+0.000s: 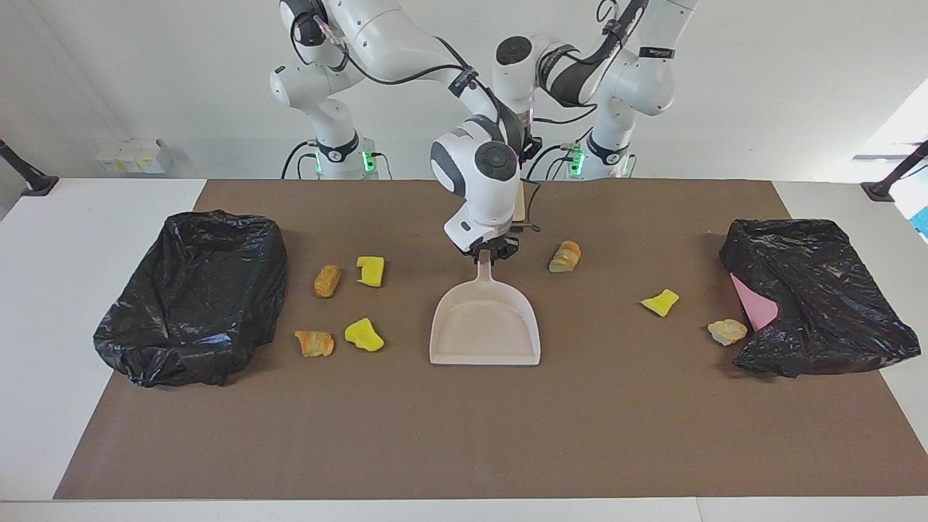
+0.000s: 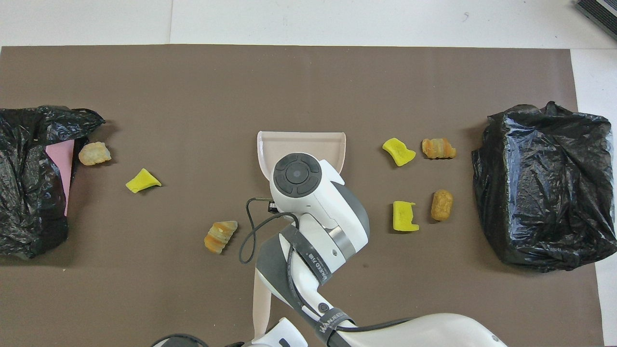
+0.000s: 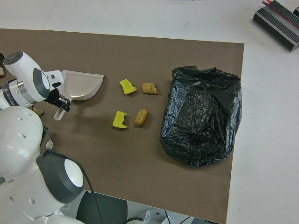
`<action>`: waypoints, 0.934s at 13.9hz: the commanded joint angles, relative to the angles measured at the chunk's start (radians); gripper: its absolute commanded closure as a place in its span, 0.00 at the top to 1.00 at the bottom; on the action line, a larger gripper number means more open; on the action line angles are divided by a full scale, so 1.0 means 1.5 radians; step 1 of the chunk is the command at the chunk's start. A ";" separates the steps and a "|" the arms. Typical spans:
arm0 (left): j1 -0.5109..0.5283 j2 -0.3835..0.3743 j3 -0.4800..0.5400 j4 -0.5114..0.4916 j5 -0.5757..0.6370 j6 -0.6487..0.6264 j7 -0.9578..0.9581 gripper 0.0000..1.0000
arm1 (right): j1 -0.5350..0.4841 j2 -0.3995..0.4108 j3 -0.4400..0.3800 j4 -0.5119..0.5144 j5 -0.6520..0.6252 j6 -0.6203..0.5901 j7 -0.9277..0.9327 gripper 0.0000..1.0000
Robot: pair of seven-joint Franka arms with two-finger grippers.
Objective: Sweep and dump trash in bin
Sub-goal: 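Grasp the dustpan with the right gripper while the left gripper takes the brush, then sweep the pieces beside the black bag toward the dustpan with the left gripper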
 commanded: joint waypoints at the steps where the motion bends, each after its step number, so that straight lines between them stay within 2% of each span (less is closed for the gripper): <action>1: 0.067 -0.036 -0.002 -0.015 0.018 -0.016 0.004 0.00 | -0.007 -0.017 0.001 -0.018 0.011 0.011 0.006 0.00; 3: 0.129 -0.033 -0.003 -0.010 0.027 -0.016 0.005 0.00 | -0.004 -0.016 0.001 -0.013 0.001 0.011 -0.001 0.00; 5: 0.180 -0.026 -0.001 0.004 0.082 -0.017 0.008 0.00 | -0.005 -0.016 0.000 -0.014 0.001 0.002 -0.003 0.00; 7: 0.255 -0.003 -0.002 0.025 0.093 -0.016 0.072 0.00 | -0.008 -0.017 0.000 -0.019 0.001 0.000 -0.003 0.00; 9: 0.329 0.031 -0.002 0.050 0.095 -0.010 0.179 0.00 | -0.009 -0.017 0.000 -0.018 0.001 0.006 -0.002 0.00; 13: 0.446 0.120 -0.001 0.141 0.097 -0.002 0.271 0.00 | -0.010 -0.015 0.000 -0.016 0.001 0.013 -0.008 0.00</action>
